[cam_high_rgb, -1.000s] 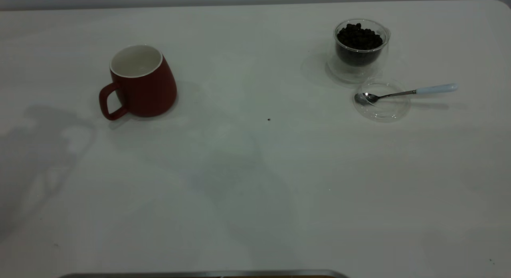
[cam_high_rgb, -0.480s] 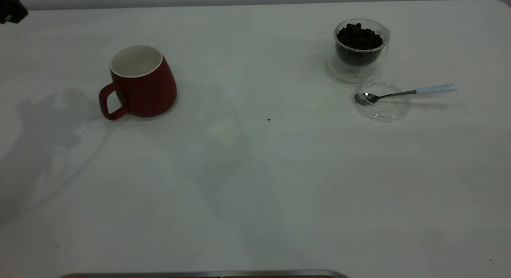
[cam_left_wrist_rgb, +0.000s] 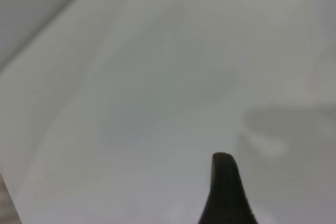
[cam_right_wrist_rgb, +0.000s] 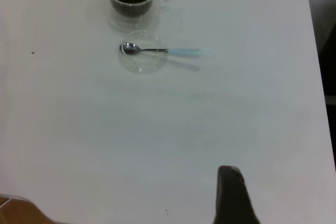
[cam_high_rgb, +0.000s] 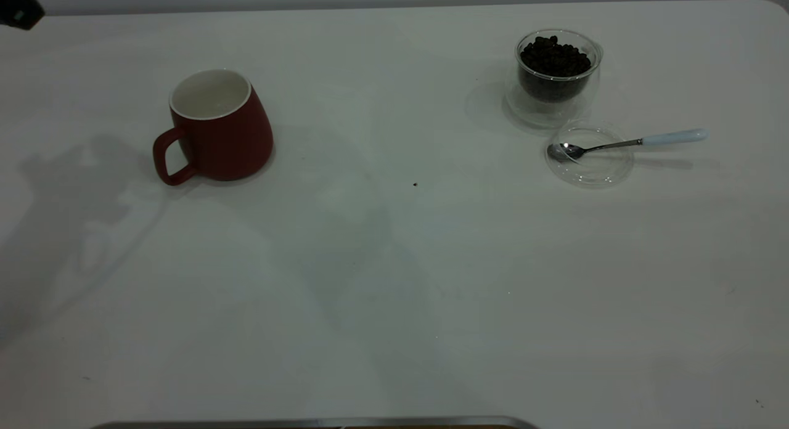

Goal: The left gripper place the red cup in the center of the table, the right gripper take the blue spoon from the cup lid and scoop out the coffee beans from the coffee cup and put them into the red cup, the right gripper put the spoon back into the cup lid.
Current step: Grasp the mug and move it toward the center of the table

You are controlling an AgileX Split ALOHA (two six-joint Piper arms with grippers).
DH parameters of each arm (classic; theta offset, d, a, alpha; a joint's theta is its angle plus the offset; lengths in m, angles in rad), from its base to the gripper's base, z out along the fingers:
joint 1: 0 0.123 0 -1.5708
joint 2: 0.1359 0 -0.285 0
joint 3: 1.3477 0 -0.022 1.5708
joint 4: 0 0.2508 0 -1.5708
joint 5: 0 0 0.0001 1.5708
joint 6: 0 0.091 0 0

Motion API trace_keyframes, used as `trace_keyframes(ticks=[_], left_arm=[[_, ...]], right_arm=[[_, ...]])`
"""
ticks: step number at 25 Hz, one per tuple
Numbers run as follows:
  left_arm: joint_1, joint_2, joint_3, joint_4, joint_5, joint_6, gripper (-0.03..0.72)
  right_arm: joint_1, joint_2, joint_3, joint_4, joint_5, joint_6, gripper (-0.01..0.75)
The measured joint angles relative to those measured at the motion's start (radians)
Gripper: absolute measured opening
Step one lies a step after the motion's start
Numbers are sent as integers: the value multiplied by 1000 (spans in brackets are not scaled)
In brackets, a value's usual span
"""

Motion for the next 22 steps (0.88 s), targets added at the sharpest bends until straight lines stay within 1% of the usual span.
trace_keyframes(ticks=[5,7,9,11,14,17,19,22], left_arm=[[0,38,-160,-4,225,-10,586],[-1,64,-238,-31,306,7,586],[-4,89,-317,-93,384,72,586],[-10,115,-375,-187,441,184,586],[-15,170,-456,-398,543,424,586],[-17,253,-505,-556,656,676,586],[-19,311,-522,-610,688,790,586],[-20,396,-539,-620,665,894,586]], right_arm=[[0,0,0,0,0,0,496],[0,0,0,0,0,0,496],[0,0,0,0,0,0,496],[0,0,0,0,0,0,496],[0,0,0,0,0,0,496],[0,0,0,0,0,0,496],[0,0,0,0,0,0,496],[0,0,0,0,0,0,496]])
